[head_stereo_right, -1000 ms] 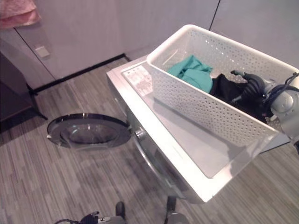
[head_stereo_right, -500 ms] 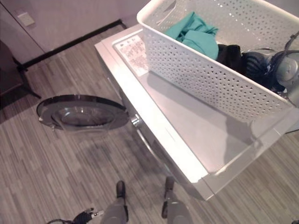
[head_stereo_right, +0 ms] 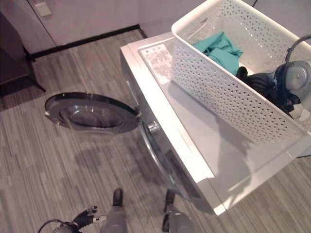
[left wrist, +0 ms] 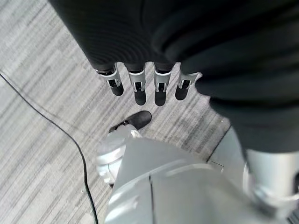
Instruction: Grab the laundry basket,head to the washer,open it,put in the laundry and shut it.
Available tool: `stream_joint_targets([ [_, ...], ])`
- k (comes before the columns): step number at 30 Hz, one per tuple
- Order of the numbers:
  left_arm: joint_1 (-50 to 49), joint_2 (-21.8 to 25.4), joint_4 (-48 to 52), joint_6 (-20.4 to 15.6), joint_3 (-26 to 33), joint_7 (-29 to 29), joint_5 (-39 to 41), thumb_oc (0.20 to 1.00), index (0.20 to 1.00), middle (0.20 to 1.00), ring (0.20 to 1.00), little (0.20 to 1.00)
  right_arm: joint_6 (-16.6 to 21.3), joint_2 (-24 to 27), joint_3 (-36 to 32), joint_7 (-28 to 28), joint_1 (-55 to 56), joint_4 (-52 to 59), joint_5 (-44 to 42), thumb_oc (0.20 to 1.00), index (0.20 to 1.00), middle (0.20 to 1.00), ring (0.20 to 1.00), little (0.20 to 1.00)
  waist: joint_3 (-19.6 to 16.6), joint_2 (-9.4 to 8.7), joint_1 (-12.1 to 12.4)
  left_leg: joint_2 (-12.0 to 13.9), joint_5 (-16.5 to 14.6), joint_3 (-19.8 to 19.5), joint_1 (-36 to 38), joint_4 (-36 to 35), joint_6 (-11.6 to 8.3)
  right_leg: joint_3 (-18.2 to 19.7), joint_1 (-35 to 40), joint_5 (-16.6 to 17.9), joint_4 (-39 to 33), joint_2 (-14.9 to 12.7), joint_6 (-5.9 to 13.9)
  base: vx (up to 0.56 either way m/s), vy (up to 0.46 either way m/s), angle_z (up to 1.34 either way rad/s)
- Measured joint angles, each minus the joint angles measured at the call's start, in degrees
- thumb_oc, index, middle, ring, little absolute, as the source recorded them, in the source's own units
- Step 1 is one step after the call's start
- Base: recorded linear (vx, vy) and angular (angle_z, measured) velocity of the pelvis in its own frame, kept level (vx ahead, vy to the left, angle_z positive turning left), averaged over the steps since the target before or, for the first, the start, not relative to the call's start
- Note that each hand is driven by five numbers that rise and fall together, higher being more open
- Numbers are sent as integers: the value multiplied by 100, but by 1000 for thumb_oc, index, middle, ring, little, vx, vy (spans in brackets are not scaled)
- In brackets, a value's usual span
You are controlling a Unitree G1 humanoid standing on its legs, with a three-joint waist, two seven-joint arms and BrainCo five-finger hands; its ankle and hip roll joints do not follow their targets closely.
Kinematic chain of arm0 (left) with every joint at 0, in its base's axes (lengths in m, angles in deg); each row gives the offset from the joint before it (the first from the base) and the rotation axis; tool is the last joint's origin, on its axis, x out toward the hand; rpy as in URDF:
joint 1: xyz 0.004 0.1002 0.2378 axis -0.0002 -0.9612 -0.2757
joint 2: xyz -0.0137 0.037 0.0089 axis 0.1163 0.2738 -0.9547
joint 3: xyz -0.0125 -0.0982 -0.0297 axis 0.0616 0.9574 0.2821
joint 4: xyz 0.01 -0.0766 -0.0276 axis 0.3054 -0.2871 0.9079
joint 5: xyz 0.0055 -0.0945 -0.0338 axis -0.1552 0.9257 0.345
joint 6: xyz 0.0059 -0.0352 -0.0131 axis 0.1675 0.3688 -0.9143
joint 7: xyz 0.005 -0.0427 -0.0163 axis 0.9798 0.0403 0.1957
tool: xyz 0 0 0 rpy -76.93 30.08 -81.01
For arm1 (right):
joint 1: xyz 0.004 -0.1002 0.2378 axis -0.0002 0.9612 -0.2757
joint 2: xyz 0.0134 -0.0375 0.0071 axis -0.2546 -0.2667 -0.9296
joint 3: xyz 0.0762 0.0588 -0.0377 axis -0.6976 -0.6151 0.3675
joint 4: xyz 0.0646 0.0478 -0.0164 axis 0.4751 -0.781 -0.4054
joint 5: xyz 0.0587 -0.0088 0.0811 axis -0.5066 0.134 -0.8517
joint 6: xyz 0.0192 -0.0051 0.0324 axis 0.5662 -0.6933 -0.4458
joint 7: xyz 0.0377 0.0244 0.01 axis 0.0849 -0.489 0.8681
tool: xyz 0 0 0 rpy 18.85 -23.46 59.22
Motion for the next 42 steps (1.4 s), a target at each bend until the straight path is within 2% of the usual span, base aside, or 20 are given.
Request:
stream_joint_targets([
  [1, -27, -1, -19, -5, -3, 0, 2, 1000, 1000, 1000, 1000, 1000, 8, -37, -401, -48, 244, -121, 0, 1000, 1000, 1000, 1000, 1000, -7, 8, -2, -1, 0, -25, -51, 4, 0, -7, -32, -4, -1, -4, 0, -25, 7, 5],
  [5, -55, -14, -185, -15, -4, 0, -1, 1000, 1000, 1000, 1000, 1000, 26, -61, -1024, -160, 685, -275, 20, 1000, 1000, 1000, 1000, 1000, -5, 73, 22, -15, 38, -37, -147, 5, -2, -11, -122, 5, -1, -14, -1, -8, 7, 2],
  [7, -74, -17, -307, -14, -2, 4, -3, 1000, 1000, 1000, 1000, 1000, 45, -37, -1201, -203, 894, -280, 47, 1000, 1000, 1000, 1000, 1000, 5, 184, 28, -26, 47, -87, -170, 6, -4, -22, -130, 7, 0, -21, 1, -17, 25, 5],
  [10, -136, -21, -496, 1, -30, 3, -30, 1000, 1000, 1000, 1000, 1000, 57, -1, -1445, -236, 1011, -227, 56, 1000, 1000, 1000, 1000, 1000, 0, 247, 8, -63, 59, -93, -167, -5, 8, -21, -136, 15, -1, -59, 15, -6, 5, 1],
  [11, -177, -25, -488, -2, -39, 3, -39, 1000, 1000, 1000, 1000, 1000, 48, 52, -1465, -237, 1041, -165, 63, 576, 576, 576, 576, 576, -10, 280, 10, -70, 63, -96, -168, -11, 13, -21, -137, 14, -1, -65, 17, 0, 0, 0],
  [12, -223, -26, -401, 0, -66, 1, -39, 1000, 1000, 1000, 1000, 1000, 46, 105, -1612, -236, 1169, -104, 65, 200, 200, 200, 200, 200, -23, 306, 19, -75, 64, -99, -169, -11, 14, -22, -137, 15, -1, -69, 17, 0, 0, 0],
  [19, -409, 28, 438, 20, -63, -18, -31, 1000, 1000, 1000, 1000, 1000, 70, 291, -1850, -236, 1327, 60, 39, 200, 200, 200, 200, 200, -89, 425, 12, -95, 73, -102, -145, -23, 25, -22, -116, 22, 0, -87, 24, 0, 0, 0],
  [25, -339, 17, 403, 29, -59, -57, -3, 1000, 1000, 1000, 1000, 1000, 255, 265, -2133, -394, 1511, -137, 67, 200, 200, 200, 200, 200, -93, 422, -13, -104, 98, -85, -63, -96, 50, -14, -82, 36, 1, -93, 33, 6, 8, 0],
  [29, -170, -9, 166, 26, -71, -54, -5, 1000, 1000, 1000, 1000, 1000, 300, 211, -2580, -829, 1755, -332, 237, 200, 200, 200, 200, 200, -107, 422, -76, -118, 111, -89, -38, -108, 65, -17, -53, 45, 1, -106, 41, 37, 9, 2],
  [31, 51, -78, -231, 33, -111, -49, -5, 1000, 1000, 1000, 1000, 1000, 300, 96, -3078, -1075, 1804, -531, 241, 200, 200, 200, 200, 200, -111, 429, -160, -124, 111, -95, 56, -155, 68, -20, 31, 41, 1, -108, 45, 26, 4, 1],
  [35, 241, -147, -331, 56, -124, -37, -5, 1000, 1000, 1000, 1000, 1000, 288, 88, -3838, -1907, 1728, -644, 202, 200, 200, 200, 200, 200, -157, 384, -235, -125, 125, -48, 214, -221, 77, 10, 133, 33, 1, -107, 52, 51, 3, -4],
  [39, 558, -352, -869, 28, -132, 25, -6, 1000, 1000, 1000, 1000, 1000, 387, 108, -3809, -2370, 1279, -1334, -115, 200, 200, 200, 200, 200, -297, 274, -293, -117, 115, -21, 282, -254, 92, 21, 186, 27, 0, -106, 53, 84, -2, -2],
  [42, 577, -351, -1083, 17, -117, 97, -24, 1000, 1000, 1000, 1000, 1000, 387, 376, -3256, -2770, 216, -1516, 47, 200, 200, 200, 200, 200, -360, 255, -310, -102, 109, 4, 437, -296, 95, 25, 308, 1, -1, -94, 50, 64, 3, -2],
])
